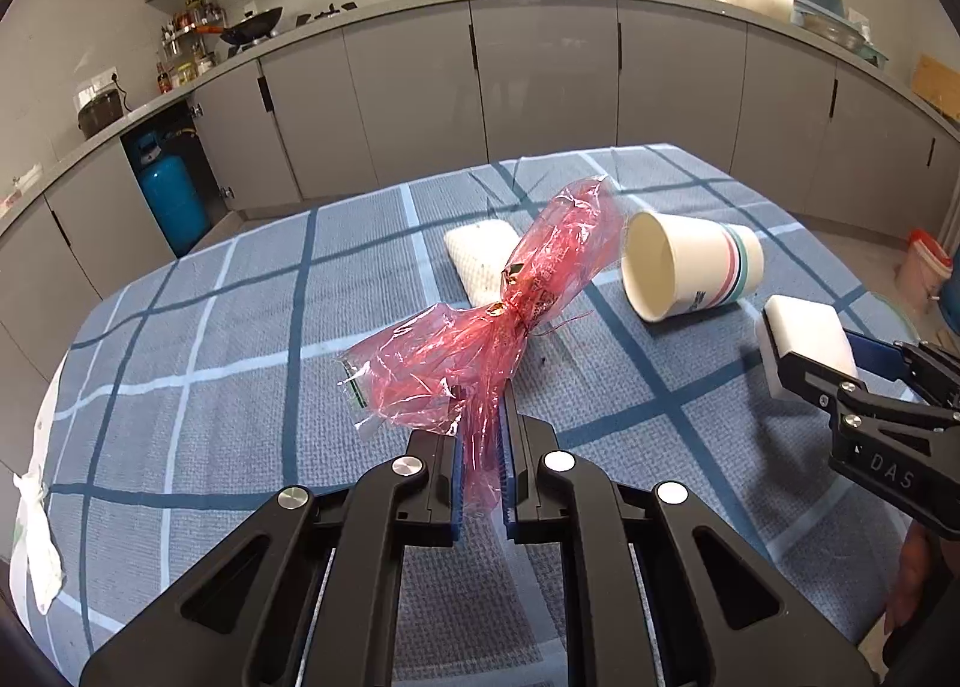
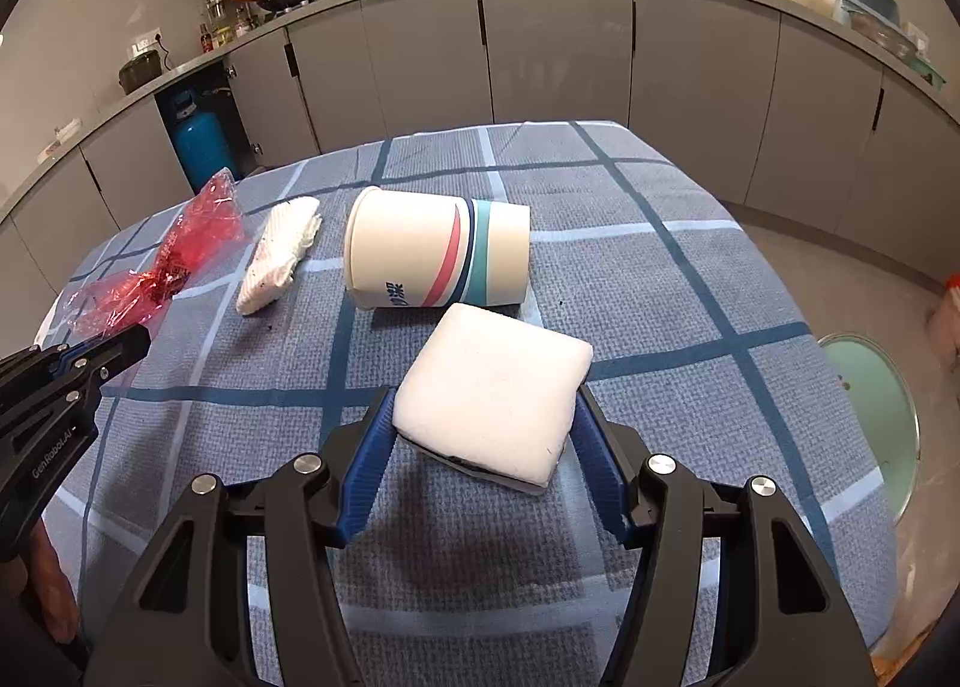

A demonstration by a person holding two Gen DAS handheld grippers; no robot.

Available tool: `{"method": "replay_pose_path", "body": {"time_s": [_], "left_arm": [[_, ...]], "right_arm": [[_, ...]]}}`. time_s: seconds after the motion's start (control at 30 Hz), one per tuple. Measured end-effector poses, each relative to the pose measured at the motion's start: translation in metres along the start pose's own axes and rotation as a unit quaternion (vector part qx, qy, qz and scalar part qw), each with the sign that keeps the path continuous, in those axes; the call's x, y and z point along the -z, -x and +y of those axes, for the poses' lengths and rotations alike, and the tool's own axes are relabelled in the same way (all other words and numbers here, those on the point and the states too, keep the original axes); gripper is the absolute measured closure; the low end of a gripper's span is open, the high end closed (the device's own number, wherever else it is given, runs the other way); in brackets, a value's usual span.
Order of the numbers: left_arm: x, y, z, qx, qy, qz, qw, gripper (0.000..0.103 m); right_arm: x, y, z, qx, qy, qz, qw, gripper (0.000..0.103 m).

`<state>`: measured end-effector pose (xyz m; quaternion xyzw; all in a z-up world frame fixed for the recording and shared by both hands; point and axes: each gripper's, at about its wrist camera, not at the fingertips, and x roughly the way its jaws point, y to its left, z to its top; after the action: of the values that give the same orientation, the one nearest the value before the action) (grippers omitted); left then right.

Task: Collect trash
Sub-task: 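Grasp the pink cellophane wrapper with left gripper while right gripper grasps white sponge, then carry the pink wrapper and white sponge in both grippers over the bucket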

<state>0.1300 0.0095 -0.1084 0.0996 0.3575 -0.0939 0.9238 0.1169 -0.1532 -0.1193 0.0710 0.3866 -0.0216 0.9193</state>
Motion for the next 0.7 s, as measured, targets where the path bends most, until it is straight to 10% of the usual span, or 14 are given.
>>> {"method": "replay_pose_path", "body": {"time_s": [0.7], "left_arm": [[-0.029, 0.036, -0.007, -0.015, 0.002, -0.056, 0.9983, 0.093]], "right_arm": [[-0.006, 0.037, -0.013, -0.014, -0.003, -0.051, 0.999, 0.045]]}}
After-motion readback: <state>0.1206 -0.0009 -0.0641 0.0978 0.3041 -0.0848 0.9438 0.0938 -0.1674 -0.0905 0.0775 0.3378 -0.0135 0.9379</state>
